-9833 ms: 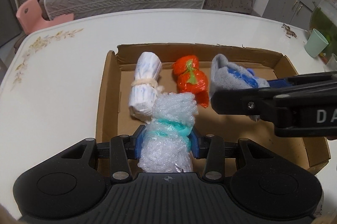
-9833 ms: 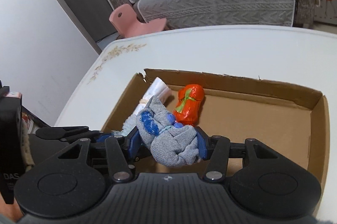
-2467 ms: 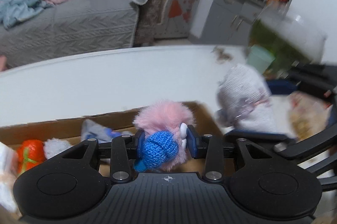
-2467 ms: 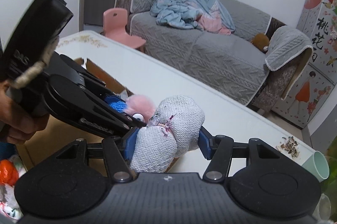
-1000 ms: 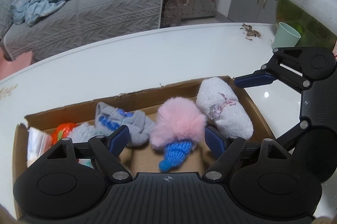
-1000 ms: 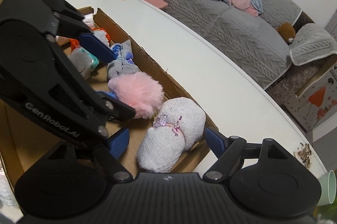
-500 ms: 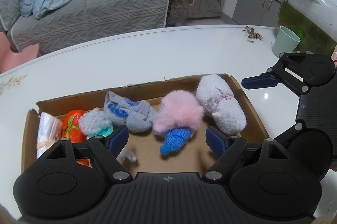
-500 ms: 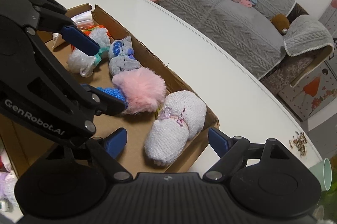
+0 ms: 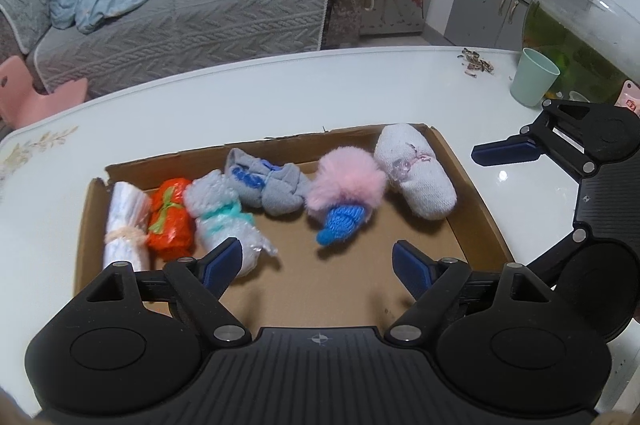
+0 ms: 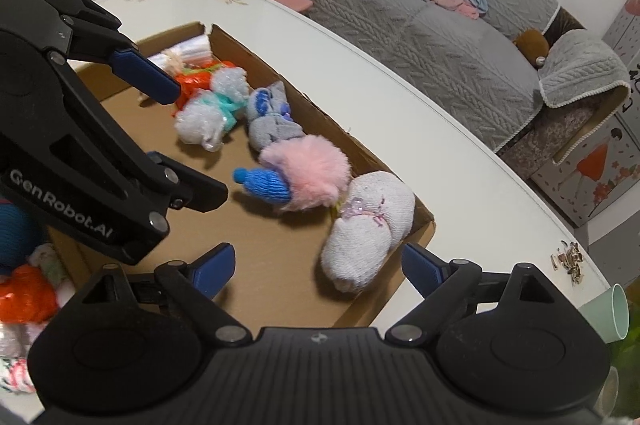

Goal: Organize objects
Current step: 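Withdraw both open tools from the box back toward the pile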

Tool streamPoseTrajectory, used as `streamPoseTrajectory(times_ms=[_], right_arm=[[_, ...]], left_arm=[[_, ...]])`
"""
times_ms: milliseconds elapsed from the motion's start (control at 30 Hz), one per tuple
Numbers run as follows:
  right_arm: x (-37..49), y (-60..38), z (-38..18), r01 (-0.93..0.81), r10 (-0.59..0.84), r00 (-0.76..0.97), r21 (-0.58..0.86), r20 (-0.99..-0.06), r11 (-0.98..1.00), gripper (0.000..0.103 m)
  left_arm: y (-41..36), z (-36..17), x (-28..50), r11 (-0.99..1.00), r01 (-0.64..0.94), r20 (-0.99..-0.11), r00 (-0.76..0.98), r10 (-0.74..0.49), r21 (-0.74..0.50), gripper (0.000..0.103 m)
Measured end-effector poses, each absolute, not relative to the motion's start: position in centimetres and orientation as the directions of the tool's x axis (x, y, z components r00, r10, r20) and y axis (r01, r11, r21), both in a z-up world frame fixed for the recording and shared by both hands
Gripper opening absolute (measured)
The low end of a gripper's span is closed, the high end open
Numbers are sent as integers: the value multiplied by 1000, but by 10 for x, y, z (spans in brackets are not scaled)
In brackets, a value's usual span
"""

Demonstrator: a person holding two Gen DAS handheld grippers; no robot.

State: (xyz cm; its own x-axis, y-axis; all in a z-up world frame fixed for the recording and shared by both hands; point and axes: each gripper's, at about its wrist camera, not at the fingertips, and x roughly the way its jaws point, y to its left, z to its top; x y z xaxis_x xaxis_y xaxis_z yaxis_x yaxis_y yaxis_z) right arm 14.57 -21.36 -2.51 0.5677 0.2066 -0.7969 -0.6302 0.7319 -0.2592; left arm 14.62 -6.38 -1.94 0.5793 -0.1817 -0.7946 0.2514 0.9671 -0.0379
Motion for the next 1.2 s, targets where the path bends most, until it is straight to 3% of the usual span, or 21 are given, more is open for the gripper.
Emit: streamPoseTrajectory(times_ms=[667, 1200], right_arm=[[110, -204, -6, -604, 228, 604, -252, -764, 756, 91], [57, -229, -13, -567, 287, 614, -157, -735, 809, 94]], left_arm=[[-30, 7, 99, 975, 224, -758, 635, -151, -6, 89], [39, 6, -5, 989, 147, -692, 712, -122, -23, 92]])
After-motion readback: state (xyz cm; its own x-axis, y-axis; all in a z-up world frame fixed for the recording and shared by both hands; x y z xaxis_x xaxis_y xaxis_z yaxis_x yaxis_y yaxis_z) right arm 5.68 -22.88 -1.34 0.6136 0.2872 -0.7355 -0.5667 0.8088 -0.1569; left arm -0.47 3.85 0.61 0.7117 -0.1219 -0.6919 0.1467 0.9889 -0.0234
